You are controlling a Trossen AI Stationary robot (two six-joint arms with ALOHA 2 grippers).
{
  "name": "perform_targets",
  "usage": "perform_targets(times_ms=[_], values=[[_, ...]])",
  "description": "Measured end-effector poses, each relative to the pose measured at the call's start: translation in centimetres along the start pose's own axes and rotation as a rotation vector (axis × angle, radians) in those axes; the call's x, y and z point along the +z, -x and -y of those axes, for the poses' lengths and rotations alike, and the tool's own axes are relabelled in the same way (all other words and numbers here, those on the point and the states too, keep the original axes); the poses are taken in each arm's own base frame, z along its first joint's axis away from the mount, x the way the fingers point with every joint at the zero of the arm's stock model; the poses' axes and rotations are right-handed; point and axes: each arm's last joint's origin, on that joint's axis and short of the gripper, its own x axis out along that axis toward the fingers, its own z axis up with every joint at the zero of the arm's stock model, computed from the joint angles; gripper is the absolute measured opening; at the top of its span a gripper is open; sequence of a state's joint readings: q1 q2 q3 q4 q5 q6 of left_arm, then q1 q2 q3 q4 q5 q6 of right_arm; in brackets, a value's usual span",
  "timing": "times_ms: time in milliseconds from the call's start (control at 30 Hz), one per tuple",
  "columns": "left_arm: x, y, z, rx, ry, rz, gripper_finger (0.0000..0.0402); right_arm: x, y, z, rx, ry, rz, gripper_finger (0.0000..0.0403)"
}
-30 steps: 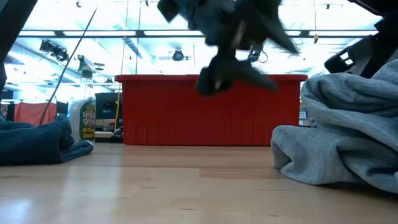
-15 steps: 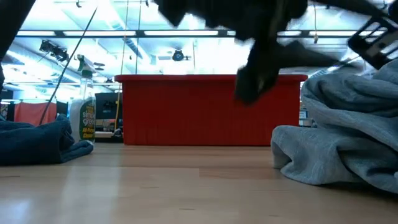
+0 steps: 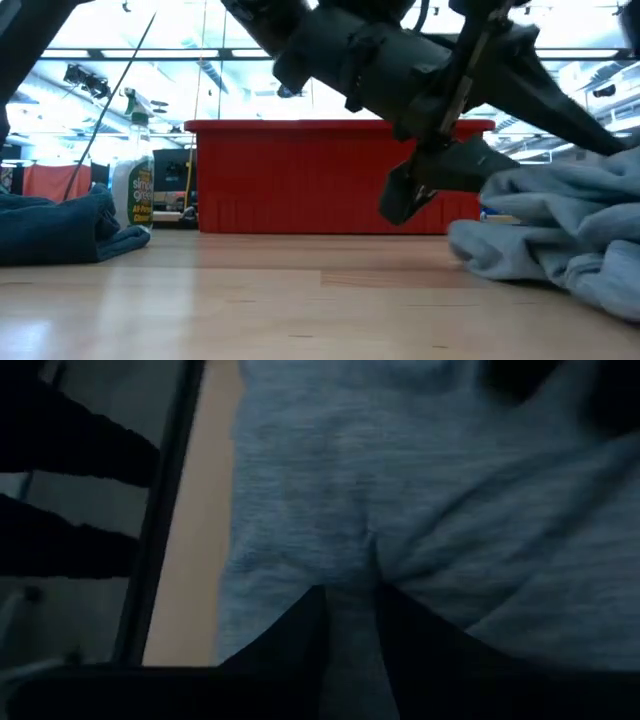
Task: Fold laundry
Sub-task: Fold the gray shirt, then remove the white dress from the red laundry bin
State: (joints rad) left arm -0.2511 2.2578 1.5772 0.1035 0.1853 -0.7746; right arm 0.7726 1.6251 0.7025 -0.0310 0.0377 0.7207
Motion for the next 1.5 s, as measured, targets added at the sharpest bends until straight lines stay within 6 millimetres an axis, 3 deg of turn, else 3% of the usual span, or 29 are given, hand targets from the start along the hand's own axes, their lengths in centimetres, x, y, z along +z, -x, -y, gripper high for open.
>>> perform_targets(times_ms=[300,467,700,800,1000,1167,1300,1500], values=[[3.4,1.8,-2.4,-0.004,0.070,0.022,0.0169,-3.6,2.5,-1.6,-0.058,-0.010,-0.168,0.0089],[6.0,4.5,-2.4,-0.033,0.085,0.046,0.0169,-5.1,4.6,-1.6,-0.155,-0.099,-0.202,0.0087],[10.6,12.5,-0.1,0.036,0.001,0.206,0.0169,-3.3,9.0,-1.7,-0.159,-0.246,0.156,0.0087],[12.0,16.5,-0.3,0.093,0.030,0.224,0.0169,-2.6,10.8,-0.9,-0.196,-0.258,0.278,0.0087],[14.8,24.6,-2.9,0.272,0.045,0.321,0.0169,-0.2,13.2,0.4,-0.305,-0.123,0.535,0.0087],[16.9,31.5,-5.8,0.422,0.056,0.481,0.0169,2.5,14.7,2.7,-0.587,-0.161,0.802,0.0087],[17.6,35.4,-10.6,0.601,0.103,0.490,0.0173,4.6,15.0,6.6,-0.729,-0.248,0.776,0.0087],[17.9,38.2,-19.1,0.765,0.168,0.427,0.0214,6.7,15.7,13.1,-0.752,-0.456,0.712,0.0099]])
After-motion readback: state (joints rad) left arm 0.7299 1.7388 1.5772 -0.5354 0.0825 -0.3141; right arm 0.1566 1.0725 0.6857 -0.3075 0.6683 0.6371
